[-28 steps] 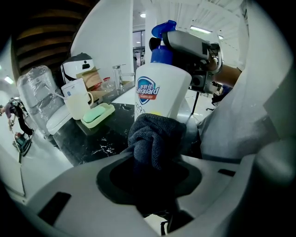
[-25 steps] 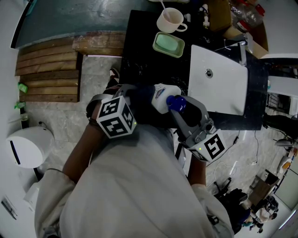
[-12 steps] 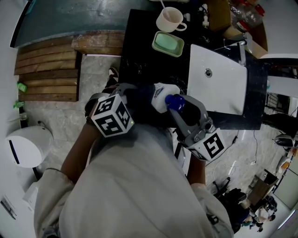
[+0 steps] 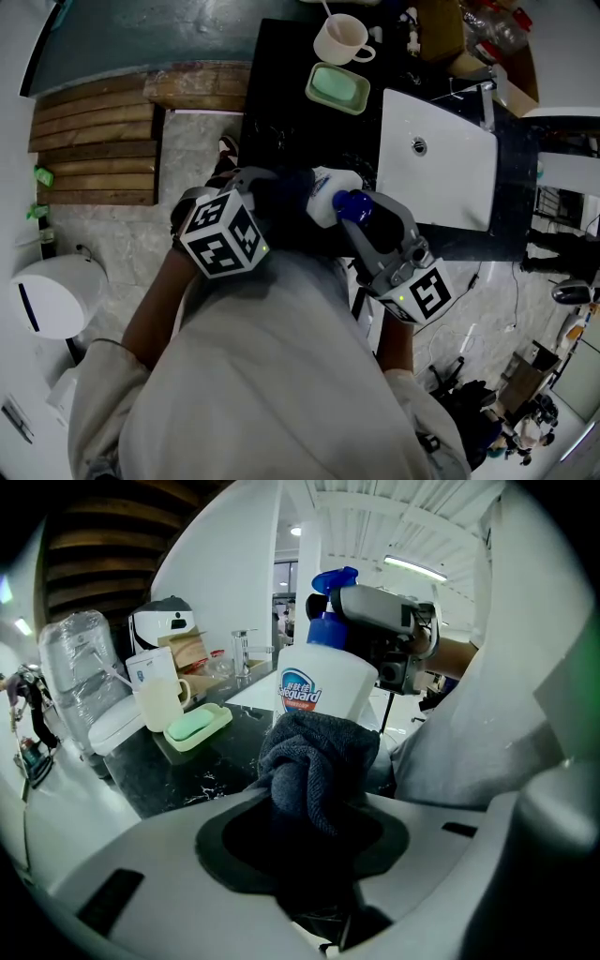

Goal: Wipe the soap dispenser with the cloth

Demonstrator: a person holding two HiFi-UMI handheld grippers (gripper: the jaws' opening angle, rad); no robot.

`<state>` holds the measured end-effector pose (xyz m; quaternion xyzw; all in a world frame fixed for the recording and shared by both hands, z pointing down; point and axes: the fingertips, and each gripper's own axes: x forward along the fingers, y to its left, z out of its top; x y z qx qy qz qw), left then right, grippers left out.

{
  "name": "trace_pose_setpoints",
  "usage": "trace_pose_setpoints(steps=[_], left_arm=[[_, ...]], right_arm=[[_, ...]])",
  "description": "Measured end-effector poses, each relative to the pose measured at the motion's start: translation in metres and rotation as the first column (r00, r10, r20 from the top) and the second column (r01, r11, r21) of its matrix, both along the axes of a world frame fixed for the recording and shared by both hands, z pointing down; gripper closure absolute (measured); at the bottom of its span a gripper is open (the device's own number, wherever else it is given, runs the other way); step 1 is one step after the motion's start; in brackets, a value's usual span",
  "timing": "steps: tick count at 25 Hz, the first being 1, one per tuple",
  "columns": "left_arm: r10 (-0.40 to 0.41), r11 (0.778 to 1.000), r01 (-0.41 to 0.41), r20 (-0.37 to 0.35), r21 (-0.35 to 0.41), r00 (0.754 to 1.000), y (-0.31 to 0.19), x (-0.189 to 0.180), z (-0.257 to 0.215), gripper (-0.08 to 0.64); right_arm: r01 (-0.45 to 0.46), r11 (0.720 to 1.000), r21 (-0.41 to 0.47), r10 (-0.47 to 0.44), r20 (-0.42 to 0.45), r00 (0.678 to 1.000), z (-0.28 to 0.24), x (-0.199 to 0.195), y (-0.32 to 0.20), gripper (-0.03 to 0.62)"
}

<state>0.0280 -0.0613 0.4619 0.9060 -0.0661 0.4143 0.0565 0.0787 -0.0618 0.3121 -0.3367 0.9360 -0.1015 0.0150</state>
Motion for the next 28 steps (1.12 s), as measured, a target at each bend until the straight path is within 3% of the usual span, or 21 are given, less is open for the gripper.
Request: trace_pose_setpoints(steps=[28], left_arm=[[-0.005, 1.000, 0.006, -0.120, 0.007, 0.993, 0.006, 0.005, -0.023, 0.414]], right_arm=[[0.019, 1.000, -0.012, -0.019, -0.009, 1.000, 0.006, 0.003, 0.002, 0.506]])
